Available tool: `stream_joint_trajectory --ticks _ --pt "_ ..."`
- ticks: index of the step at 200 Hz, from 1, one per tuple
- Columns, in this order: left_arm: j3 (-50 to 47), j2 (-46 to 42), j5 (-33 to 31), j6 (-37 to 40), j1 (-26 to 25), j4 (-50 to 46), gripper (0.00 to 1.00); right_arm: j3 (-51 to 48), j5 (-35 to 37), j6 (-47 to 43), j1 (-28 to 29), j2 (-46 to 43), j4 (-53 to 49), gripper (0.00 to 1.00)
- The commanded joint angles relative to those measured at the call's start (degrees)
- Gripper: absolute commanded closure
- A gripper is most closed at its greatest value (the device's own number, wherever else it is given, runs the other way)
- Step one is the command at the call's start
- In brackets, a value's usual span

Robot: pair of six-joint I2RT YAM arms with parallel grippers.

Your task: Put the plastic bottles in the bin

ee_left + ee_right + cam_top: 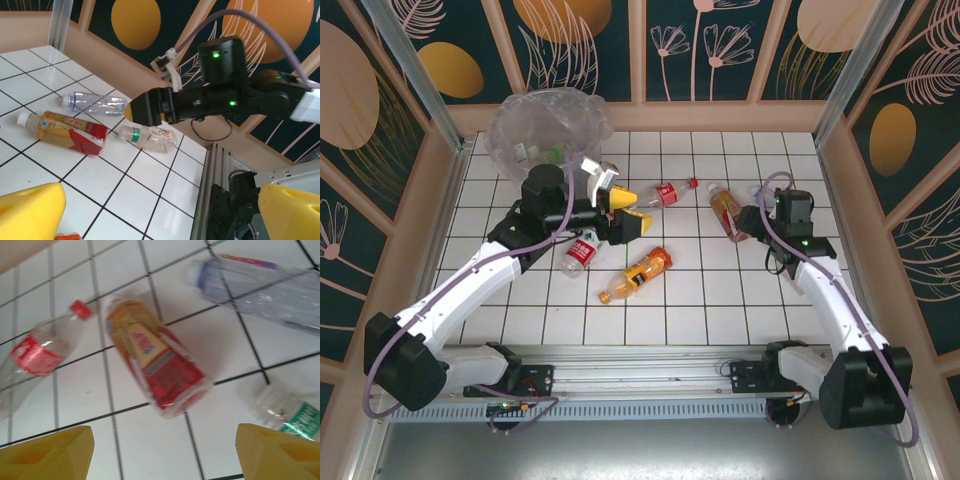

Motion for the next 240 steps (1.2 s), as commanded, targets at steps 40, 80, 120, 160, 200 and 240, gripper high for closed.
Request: stream_joint_trajectory --ticks 40,80,120,160,200,240 --pt "0.0 -3.2 0.6 0.7 -0.1 0.6 0.02 4.6 5.3 -4.6 -7.8 8.9 -2.7 0.19" --pt "1.8 -2.8 0.2 1.6 -0.3 -2.8 0.02 6.1 13.8 -7.9 -8.9 13.5 -6.1 0.14" --pt "0.5 -3.5 -1.0 5.3 -0.3 -7.3 0.01 3.3 12.5 -9.9 -10.0 15.7 -5.3 0.08" --pt "-0.2 -4.4 -1.2 5.4 -0.2 -7.7 0.01 3.7 9.3 -9.9 -10.8 18.0 -6.2 0.01" --pt "-0.2 -4.8 -1.4 5.7 -0.3 -8.2 0.01 3.9 6.8 -9.3 -11.8 20.6 -6.5 0.01" --pt "-0.2 -5.1 -1.2 5.7 -0.3 -8.4 0.01 2.2 4.0 -7.5 -11.8 21.3 -5.4 0.01"
